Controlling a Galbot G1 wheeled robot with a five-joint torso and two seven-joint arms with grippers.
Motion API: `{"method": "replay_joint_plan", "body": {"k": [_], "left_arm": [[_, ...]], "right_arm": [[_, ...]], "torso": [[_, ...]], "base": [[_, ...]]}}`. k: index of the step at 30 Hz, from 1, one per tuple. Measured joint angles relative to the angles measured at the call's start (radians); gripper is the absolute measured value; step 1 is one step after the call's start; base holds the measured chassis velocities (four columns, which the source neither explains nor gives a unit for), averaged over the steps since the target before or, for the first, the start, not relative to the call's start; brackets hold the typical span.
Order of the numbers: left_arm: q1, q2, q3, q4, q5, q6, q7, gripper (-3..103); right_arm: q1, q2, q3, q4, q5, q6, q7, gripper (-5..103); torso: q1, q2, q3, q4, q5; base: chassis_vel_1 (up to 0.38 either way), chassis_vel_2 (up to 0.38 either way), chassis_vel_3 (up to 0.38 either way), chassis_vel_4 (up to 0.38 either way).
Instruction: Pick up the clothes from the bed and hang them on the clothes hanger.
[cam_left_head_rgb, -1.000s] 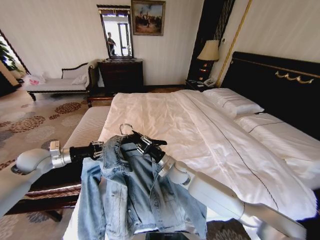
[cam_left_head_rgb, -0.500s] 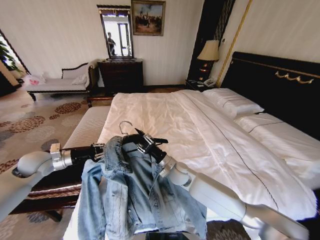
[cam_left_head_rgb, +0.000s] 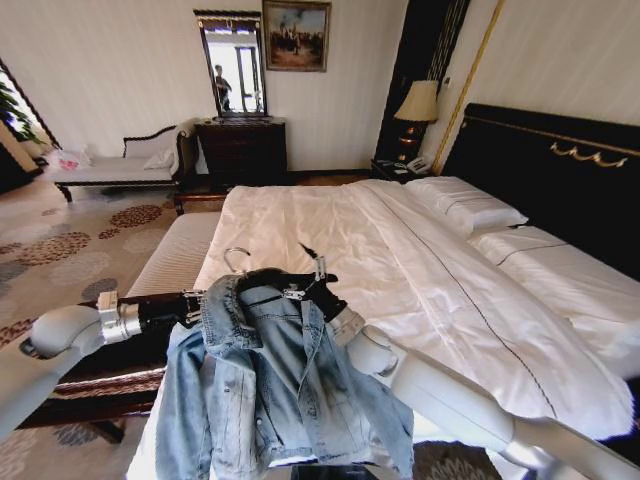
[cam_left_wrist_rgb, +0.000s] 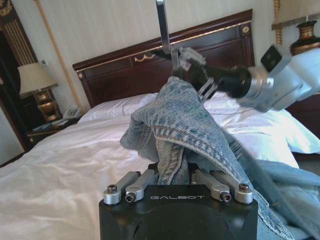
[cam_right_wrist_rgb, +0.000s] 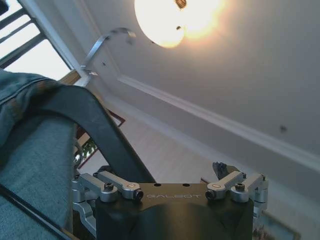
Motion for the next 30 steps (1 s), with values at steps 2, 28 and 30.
{"method": "replay_joint_plan", "body": {"k": [2, 28, 30], "left_arm": [[-0.001, -0.004, 0.002, 0.006, 0.002, -0.001, 0.000, 22], [-0.001, -0.009, -0.003, 0.014, 0.015, -0.011, 0.004, 21], [-0.002, -0.014, -0.006, 0.015, 0.015, -0.011, 0.004, 21]], "right_arm": [[-0.009, -0.033, 0.007, 0.041, 0.080, -0.011, -0.004, 100], [-0.241, -0.156, 0.061, 0.201, 0.408, -0.114, -0.028, 100], [-0.273, -0.160, 0.080, 0.217, 0.500, -0.151, 0.009, 100]], "torso": [[0.000, 0.000, 0.000, 0.0000, 0.0001], [0.000, 0.000, 0.000, -0.0001, 0.0000], [0.000, 0.000, 0.000, 0.0000, 0.0000]], "base": [[0.000, 0.000, 0.000, 0.000], [0.000, 0.000, 0.000, 0.000], [0.000, 0.000, 0.000, 0.000]]}}
